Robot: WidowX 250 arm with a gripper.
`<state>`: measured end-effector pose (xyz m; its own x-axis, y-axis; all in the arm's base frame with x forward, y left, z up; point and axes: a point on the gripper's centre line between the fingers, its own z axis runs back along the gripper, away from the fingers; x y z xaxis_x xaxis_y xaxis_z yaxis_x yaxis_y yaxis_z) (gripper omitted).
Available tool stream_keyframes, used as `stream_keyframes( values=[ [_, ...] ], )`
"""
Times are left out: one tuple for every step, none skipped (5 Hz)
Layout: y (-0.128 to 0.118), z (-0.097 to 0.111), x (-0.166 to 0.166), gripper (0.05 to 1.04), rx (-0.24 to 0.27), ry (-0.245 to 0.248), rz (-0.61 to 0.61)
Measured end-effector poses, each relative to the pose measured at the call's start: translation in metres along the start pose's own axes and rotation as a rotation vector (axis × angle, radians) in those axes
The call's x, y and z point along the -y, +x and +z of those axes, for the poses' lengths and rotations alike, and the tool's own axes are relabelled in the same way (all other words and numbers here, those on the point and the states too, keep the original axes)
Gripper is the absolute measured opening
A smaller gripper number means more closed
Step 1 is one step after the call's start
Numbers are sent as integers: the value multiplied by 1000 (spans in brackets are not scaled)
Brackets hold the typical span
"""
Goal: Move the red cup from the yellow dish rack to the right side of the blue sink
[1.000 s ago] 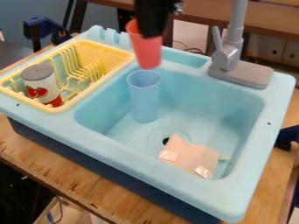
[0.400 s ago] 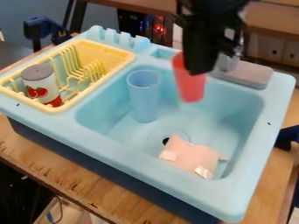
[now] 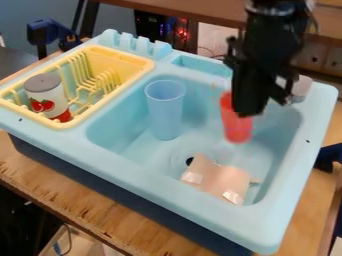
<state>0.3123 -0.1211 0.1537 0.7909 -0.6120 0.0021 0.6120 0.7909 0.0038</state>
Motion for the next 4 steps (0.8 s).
stream_keyframes(
  values=[
    [11, -5, 2, 75, -28, -8, -38],
    [17, -11, 10, 75, -27, -9, -58],
    [20, -18, 14, 75, -26, -19, -70],
    [23, -20, 21, 75, -17, -25, -90]
  ],
)
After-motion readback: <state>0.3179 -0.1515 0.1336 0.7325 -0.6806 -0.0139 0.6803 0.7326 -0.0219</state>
